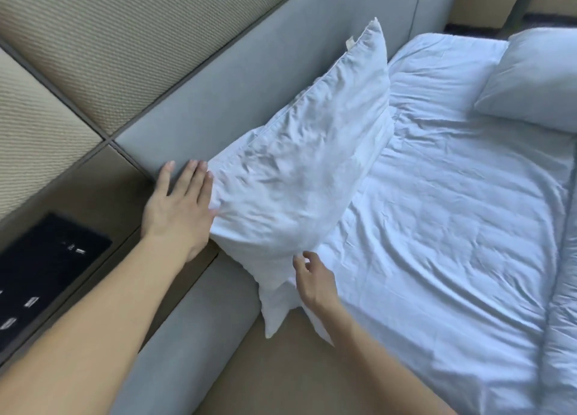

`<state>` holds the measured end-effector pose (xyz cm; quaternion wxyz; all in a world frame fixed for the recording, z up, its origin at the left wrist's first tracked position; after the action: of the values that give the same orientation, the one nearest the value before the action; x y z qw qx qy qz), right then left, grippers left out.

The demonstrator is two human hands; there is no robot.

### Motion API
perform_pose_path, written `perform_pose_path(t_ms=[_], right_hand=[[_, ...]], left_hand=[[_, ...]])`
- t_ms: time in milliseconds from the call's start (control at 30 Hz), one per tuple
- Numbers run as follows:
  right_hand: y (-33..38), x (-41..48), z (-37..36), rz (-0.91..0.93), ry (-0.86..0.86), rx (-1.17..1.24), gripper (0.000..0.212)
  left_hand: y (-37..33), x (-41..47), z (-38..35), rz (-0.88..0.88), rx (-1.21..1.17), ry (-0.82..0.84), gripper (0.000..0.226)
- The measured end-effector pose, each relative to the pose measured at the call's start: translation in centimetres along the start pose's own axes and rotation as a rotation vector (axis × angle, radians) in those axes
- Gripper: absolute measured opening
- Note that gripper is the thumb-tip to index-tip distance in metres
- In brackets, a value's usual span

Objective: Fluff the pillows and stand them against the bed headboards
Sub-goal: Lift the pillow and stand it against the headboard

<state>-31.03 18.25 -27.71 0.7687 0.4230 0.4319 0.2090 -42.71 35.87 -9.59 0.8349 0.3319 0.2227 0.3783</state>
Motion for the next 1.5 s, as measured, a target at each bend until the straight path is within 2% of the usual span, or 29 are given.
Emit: perform_pose_path(t_ms=[167,367,467,633,800,1033,1233,1333,1400,1433,1500], right_hand=[[5.6,-2.8,6.9,0.182,0.007,-0.272,0.058],[12.4,-8.0,14.9,0.424,0.005,-0.661,0.056],[15.6,-10.2,18.1,0.526,-0.037,-0.812,0.055],[20.0,-11.8,21.5,0.596,-0.071,-0.966,0.045],[22.7,-9.1,20.4,0.709,-0.08,-1.096,0.03],[25.3,0.2,15.6,0.866,-0.047,-1.223,0.022],[28.8,11.0,11.3,1.014,-0.089,-1.184,0.034],[29.3,15.3,8.8,1.073,-0.041,-1.254,0.038],[29.2,17.0,7.9,1.083,0.022,-1.343,0.032],[29.3,17.5,7.7,1.1,0.047,-1.386,0.027],[30.0,17.9,7.9,1.153,0.066,-1.392,0.025]], left_hand=[[1.0,-6.2,2.6,0.211,-0.293,0.053,0.074],[1.1,-13.0,7.5,0.273,-0.486,0.063,0.075],[1.2,-15.8,10.2,0.308,-0.564,0.042,0.069],[1.9,-18.1,13.3,0.334,-0.622,0.048,0.045],[2.4,-14.6,14.3,0.33,-0.623,-0.01,0.034],[-0.6,-3.8,12.4,0.249,-0.676,-0.114,0.019],[-2.4,5.8,7.6,0.309,-0.769,-0.149,0.019],[-2.4,8.1,4.6,0.407,-0.832,-0.124,0.015],[-2.7,8.4,4.0,0.391,-0.86,-0.179,0.008],[-2.9,8.5,4.1,0.347,-0.863,-0.216,0.008],[-3.0,8.4,3.9,0.294,-0.806,-0.313,0.029]])
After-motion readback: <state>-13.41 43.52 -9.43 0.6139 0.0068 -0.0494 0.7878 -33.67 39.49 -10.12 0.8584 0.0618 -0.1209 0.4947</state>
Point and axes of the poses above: each hand's wrist, its own x-axis towards the middle knuckle, its own z-axis out of the back of the hand, y = z × x, the point moved 6 cm from there along x, towards the middle knuckle, and after that the axes turned 3 degrees about z, right-handed, at the moved point
